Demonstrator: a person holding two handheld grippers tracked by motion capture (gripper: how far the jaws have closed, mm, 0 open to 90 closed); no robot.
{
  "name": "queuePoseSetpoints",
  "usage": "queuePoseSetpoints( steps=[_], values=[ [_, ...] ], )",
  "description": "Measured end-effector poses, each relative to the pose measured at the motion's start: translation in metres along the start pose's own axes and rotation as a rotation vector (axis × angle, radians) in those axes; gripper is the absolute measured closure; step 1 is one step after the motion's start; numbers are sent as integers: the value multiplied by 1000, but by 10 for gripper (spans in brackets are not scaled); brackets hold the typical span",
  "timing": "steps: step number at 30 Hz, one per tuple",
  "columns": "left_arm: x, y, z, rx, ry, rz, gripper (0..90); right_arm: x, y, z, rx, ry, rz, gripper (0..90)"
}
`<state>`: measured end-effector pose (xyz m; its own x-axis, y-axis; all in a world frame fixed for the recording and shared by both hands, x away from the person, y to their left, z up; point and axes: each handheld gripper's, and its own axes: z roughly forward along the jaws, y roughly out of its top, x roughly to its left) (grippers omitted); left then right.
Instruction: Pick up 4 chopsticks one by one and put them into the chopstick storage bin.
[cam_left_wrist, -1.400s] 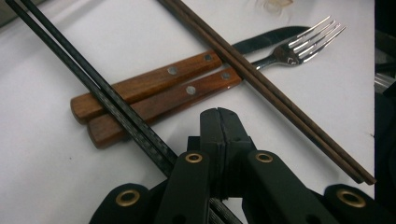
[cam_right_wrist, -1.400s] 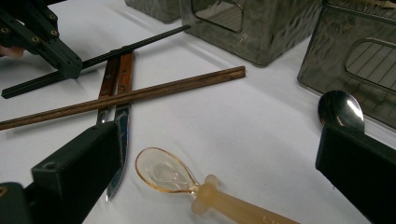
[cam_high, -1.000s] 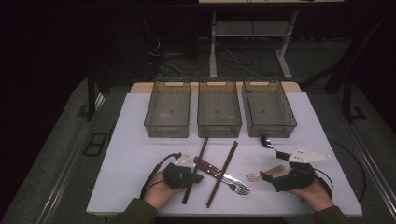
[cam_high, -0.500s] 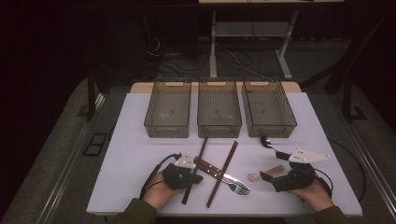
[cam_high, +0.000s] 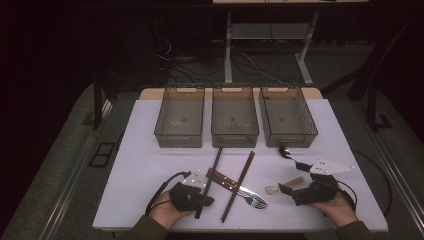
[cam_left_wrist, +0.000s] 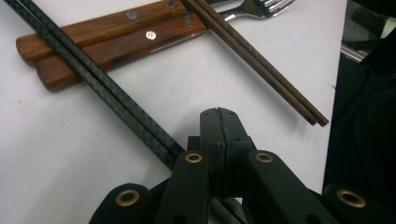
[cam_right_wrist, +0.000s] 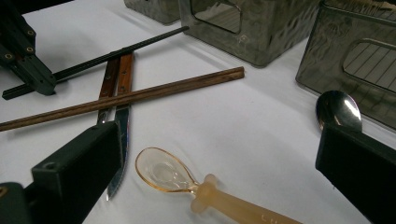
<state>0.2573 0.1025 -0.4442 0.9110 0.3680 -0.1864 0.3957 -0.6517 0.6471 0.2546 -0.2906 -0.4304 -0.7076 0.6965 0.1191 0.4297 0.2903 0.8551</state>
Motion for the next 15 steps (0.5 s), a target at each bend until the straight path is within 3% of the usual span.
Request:
queuePoseSetpoints(
  steps=[15],
  values=[
    [-1,-4,-8,33,11,17,899,0,0,0,-1,1,-1,3]
  ],
)
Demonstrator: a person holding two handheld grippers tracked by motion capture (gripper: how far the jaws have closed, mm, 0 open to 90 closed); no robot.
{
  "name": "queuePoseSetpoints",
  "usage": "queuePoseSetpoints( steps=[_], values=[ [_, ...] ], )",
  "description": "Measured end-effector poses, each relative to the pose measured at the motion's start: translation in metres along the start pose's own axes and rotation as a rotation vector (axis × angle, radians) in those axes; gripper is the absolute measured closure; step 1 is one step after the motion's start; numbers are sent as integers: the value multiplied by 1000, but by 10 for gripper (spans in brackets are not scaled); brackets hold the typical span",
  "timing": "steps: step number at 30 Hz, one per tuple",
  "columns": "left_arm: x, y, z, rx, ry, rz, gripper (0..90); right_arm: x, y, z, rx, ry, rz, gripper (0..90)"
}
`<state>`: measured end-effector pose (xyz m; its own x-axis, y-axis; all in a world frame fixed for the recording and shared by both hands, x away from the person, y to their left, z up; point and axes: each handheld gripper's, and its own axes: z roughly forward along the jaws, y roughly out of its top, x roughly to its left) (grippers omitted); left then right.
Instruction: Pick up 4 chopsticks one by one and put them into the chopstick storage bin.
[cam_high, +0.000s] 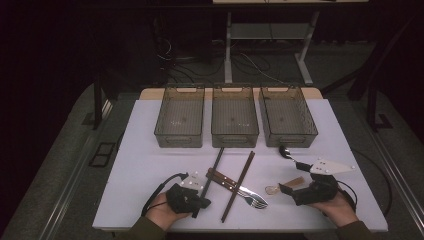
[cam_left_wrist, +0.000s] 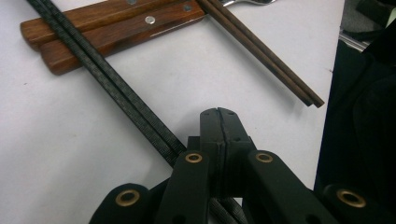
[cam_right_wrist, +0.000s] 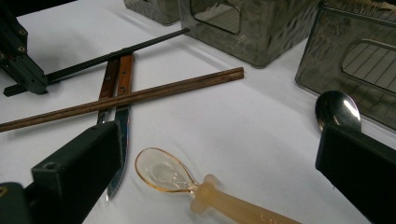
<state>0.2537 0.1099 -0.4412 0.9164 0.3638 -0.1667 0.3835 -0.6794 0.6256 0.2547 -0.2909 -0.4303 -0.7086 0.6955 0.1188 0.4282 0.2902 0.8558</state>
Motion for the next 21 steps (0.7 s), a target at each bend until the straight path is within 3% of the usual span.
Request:
queuePoseSetpoints(
  steps=[21],
  values=[
    [10,-6,-9,2,49,-21,898,1,0,0,6,2,2,3]
  ],
)
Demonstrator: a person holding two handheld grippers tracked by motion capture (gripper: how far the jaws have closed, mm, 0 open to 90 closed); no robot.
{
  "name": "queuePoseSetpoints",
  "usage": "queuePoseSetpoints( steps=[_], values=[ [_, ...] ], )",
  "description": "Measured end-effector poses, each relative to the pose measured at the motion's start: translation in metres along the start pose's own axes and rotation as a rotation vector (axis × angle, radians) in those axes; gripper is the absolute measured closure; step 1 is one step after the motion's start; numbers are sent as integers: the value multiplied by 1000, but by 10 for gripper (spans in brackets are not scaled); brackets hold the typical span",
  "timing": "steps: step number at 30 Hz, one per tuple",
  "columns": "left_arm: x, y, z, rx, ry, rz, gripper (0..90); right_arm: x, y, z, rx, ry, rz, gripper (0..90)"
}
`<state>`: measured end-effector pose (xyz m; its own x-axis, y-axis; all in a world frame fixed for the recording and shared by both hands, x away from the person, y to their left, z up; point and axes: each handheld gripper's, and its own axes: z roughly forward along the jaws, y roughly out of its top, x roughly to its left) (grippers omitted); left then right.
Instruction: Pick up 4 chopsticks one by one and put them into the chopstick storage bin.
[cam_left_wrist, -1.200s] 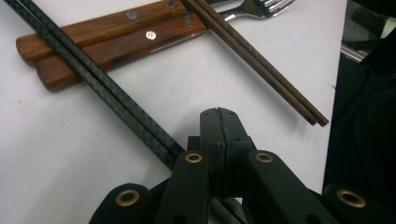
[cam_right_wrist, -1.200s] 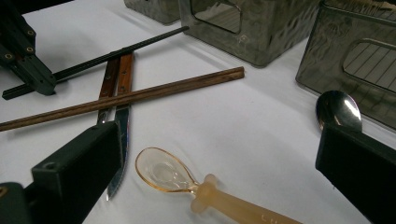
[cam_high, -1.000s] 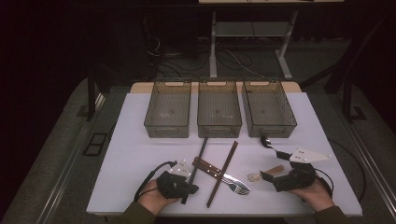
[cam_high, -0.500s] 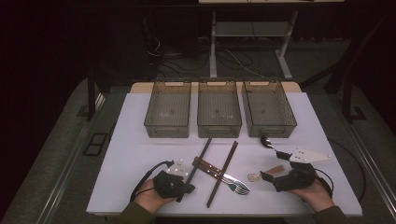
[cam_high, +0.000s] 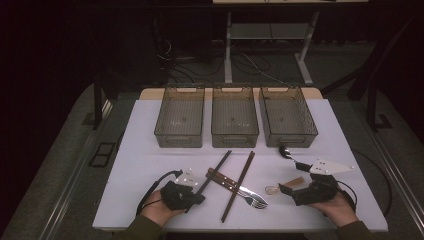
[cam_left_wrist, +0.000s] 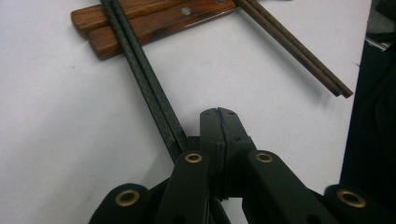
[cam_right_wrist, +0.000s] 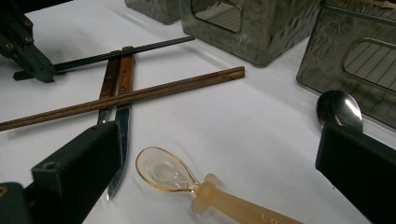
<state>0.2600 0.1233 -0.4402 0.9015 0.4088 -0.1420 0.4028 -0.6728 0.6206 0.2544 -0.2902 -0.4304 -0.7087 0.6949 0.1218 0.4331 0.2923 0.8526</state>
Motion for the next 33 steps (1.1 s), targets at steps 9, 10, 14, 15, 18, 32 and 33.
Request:
queuePoseSetpoints(
  steps=[9,10,14,15,18,32,33],
  values=[
    [5,-2,-3,-4,27,-12,898,0,0,0,0,0,0,3],
    [5,-3,-3,-9,29,-17,898,0,0,0,0,0,0,3],
    [8,-4,-5,-11,40,-25,898,0,0,0,0,0,0,2],
    [9,-4,-6,-5,43,-18,898,0,0,0,0,0,-1,2],
    [11,-5,-7,-5,54,-20,898,0,0,0,0,0,0,3],
    [15,-7,-9,-9,88,-28,898,0,0,0,0,0,-3,3],
    [15,-7,-9,-10,89,-29,898,0,0,0,0,0,-3,3]
  ],
)
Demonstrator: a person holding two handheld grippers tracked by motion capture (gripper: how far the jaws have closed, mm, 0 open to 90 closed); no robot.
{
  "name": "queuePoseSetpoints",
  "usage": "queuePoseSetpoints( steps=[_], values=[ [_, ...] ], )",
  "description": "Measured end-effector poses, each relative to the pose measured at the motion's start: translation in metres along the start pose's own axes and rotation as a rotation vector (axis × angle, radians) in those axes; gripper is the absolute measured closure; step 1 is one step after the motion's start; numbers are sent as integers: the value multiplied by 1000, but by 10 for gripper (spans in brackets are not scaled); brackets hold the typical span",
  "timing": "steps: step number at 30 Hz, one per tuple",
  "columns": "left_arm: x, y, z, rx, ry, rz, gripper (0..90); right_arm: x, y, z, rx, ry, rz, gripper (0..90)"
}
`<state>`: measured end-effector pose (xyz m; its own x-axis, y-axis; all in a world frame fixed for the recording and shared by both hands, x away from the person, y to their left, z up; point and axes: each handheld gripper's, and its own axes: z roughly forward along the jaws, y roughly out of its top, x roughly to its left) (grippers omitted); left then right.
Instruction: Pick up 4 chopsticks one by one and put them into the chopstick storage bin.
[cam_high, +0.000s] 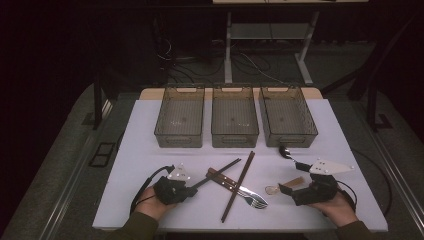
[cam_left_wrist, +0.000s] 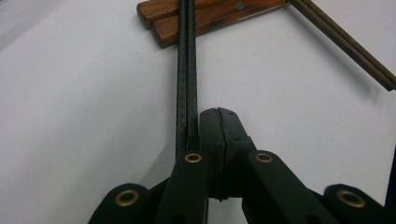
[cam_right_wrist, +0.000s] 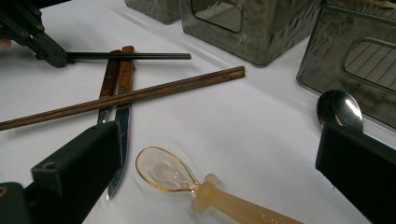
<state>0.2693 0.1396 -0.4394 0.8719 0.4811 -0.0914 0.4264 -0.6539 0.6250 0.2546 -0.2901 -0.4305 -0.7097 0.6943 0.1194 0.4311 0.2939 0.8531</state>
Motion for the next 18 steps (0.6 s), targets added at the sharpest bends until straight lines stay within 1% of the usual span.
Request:
queuePoseSetpoints(
  steps=[2,3,5,6,7,8,9,10,12,13,14,16,18],
  values=[
    [0,0,0,3,-3,4,898,0,0,0,1,0,-1,2],
    [0,0,-1,1,-11,3,896,0,0,0,1,0,-1,3],
    [-1,0,-2,-14,-23,-14,885,0,0,0,1,0,-1,3],
    [-1,1,-3,-28,-25,-7,872,0,0,0,1,0,-1,2],
    [-2,2,-5,-32,-25,-1,856,0,0,0,1,0,-1,3],
    [-3,2,-7,-44,-22,-16,845,0,0,0,1,1,-1,3],
    [-3,3,-9,-56,-17,-10,832,0,0,0,2,0,0,2],
    [-3,2,-12,-76,-17,-22,818,0,0,0,2,0,1,2],
    [0,1,-18,-108,-7,-37,792,0,0,0,0,1,0,3],
    [3,0,-20,-123,-3,-38,772,0,0,0,1,1,-1,2],
    [5,-1,-23,-135,1,-49,742,0,0,0,1,1,-1,2],
    [11,-4,-26,-151,16,-65,686,0,0,0,1,1,-2,3],
    [16,-6,-28,-165,23,-86,634,0,0,0,1,1,-3,3]
  ],
)
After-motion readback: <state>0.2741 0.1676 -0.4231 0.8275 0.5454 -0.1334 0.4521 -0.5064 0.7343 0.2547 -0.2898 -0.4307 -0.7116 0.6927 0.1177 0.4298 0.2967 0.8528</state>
